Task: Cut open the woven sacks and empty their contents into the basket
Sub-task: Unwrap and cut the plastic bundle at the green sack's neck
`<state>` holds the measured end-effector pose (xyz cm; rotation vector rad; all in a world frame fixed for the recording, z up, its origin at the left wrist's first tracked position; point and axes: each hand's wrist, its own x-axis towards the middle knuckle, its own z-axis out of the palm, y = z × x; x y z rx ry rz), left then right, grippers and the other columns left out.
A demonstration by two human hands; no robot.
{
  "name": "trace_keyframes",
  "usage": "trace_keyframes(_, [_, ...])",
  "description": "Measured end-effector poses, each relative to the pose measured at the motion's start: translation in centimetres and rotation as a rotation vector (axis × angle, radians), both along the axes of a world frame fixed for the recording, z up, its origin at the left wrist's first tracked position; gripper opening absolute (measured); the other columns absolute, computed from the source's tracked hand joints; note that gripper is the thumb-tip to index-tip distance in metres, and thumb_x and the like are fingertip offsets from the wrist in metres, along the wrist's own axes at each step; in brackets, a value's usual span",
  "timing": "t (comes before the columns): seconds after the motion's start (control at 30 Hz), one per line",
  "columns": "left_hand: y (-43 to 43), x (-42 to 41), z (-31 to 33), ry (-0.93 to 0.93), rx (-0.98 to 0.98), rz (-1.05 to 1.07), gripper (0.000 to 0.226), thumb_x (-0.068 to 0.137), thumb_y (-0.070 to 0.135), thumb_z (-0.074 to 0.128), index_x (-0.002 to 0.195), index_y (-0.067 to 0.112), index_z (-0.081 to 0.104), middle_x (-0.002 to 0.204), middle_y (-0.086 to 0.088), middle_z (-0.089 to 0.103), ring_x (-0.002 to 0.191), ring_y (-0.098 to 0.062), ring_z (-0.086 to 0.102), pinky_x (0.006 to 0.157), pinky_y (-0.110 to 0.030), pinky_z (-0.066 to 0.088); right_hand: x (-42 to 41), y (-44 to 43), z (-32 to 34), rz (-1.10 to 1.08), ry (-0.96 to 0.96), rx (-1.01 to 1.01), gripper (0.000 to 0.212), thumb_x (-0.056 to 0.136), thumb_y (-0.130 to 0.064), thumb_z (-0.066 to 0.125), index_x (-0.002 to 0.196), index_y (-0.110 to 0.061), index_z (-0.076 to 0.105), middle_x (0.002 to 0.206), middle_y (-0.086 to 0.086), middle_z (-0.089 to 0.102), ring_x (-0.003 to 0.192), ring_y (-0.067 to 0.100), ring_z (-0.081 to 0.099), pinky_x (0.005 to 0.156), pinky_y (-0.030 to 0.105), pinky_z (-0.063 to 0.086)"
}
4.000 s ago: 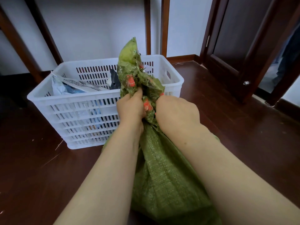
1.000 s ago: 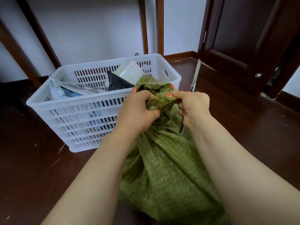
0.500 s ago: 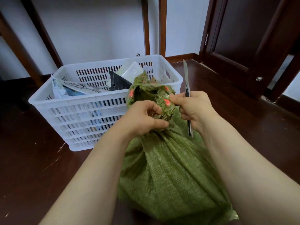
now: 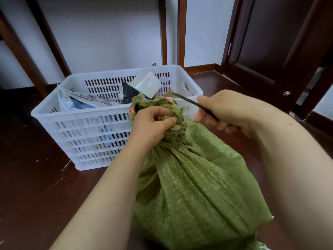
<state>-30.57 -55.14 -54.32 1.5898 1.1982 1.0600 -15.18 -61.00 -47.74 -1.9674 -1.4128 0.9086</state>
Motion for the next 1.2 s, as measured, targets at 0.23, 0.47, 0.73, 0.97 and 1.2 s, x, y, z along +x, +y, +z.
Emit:
trace_keyframes(0.23, [0.7, -0.1, -0.2, -0.111, -0.017, 0.058, 0.043, 0.070, 0.013, 0.083, 0.089, 0.027, 0.047, 0.094, -0.007, 0.058, 0.089, -0.029, 0.061, 0.080, -0.046, 0.052, 0.1, -0.7, 1.0, 0.137, -0.265, 0.036, 0.027, 0.093, -0.027, 0.059, 0.075, -0.010, 0.067, 0.053, 0.000, 0.056, 0.041, 0.012, 0.043, 0.039, 0.020, 0.034])
trace_keyframes(0.47, [0.8, -0.1, -0.3, -0.139, 0.023, 0.035, 0.046, 0.070, 0.006, 0.082, 0.090, 0.025, 0.045, 0.086, -0.003, 0.052, 0.076, -0.018, 0.051, 0.073, -0.037, 0.049, -0.5, -0.9, 1.5, 0.116, -0.418, 0.046, 0.026, 0.091, -0.028, 0.062, 0.073, -0.013, 0.072, 0.048, -0.004, 0.058, 0.040, 0.009, 0.045, 0.047, 0.021, 0.035])
trace_keyframes(0.73, [0.9, -0.2, -0.5, -0.121, 0.084, 0.029, 0.048, 0.069, 0.008, 0.082, 0.093, 0.026, 0.045, 0.088, 0.000, 0.051, 0.075, -0.012, 0.048, 0.074, -0.031, 0.047, -0.8, -1.2, 2.2, 0.125, -0.466, 0.103, 0.020, 0.087, -0.027, 0.068, 0.069, -0.018, 0.072, 0.050, -0.004, 0.059, 0.045, 0.006, 0.047, 0.050, 0.023, 0.033])
trace_keyframes(0.97, [0.9, -0.1, -0.5, -0.094, 0.112, 0.023, 0.050, 0.069, 0.008, 0.082, 0.102, 0.019, 0.046, 0.091, 0.000, 0.052, 0.077, -0.010, 0.048, 0.074, -0.028, 0.047, -1.2, -1.4, 2.6, 0.133, -0.556, 0.118, 0.009, 0.087, -0.021, 0.067, 0.087, -0.015, 0.073, 0.068, 0.001, 0.062, 0.064, 0.018, 0.057, 0.060, 0.027, 0.046])
trace_keyframes(1.2, [1.0, -0.1, -0.5, -0.068, 0.154, 0.020, 0.049, 0.069, 0.008, 0.082, 0.096, 0.024, 0.045, 0.091, 0.000, 0.053, 0.078, -0.011, 0.049, 0.075, -0.030, 0.048, -1.6, -1.1, 2.8, 0.132, -0.637, 0.101, 0.010, 0.087, -0.019, 0.064, 0.095, -0.013, 0.067, 0.075, 0.001, 0.061, 0.076, 0.022, 0.061, 0.073, 0.033, 0.053])
